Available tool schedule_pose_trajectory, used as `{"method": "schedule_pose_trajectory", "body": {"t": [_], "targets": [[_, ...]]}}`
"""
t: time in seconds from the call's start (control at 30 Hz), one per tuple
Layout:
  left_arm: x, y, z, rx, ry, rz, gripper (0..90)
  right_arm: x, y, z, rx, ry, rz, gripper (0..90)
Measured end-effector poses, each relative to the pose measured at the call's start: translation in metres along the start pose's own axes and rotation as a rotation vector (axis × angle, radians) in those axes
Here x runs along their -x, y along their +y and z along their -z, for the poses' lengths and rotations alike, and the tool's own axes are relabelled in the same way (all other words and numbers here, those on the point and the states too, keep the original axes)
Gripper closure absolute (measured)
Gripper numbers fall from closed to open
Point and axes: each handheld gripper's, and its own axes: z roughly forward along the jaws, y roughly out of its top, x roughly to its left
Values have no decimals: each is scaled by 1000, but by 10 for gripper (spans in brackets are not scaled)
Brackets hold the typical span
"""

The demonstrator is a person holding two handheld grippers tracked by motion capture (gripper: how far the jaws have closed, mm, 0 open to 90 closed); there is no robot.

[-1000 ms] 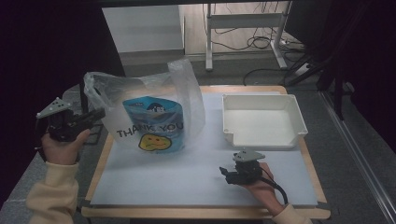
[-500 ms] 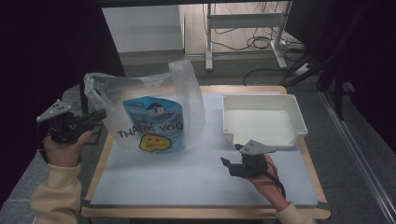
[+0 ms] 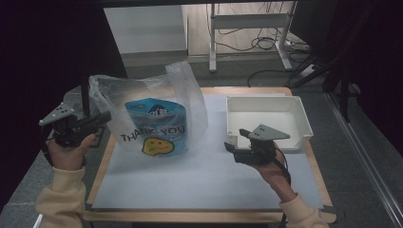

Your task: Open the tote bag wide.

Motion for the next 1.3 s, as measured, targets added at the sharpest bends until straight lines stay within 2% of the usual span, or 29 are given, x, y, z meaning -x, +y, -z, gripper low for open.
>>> {"method": "schedule_pose_trajectory", "body": {"t": [0.07, 0.43, 0.63, 0.93, 1.1, 1.3], "targets": [[0, 1, 2, 10, -1, 2, 879, -2, 9, -4, 11, 9, 8, 276], [0, 3, 3, 28, -17, 3, 879, 1, 32, -18, 16, 40, 11, 285], [0, 3, 5, 32, -19, 7, 877, 4, 44, -23, 30, 67, -8, 311], [-1, 1, 2, 25, -28, 12, 873, 3, 60, -30, 40, 89, -3, 340], [-1, 1, 2, 27, -30, 12, 870, 3, 68, -37, 48, 118, -9, 362], [0, 1, 2, 29, -30, 9, 871, 0, 82, -47, 46, 148, 12, 399]]}}
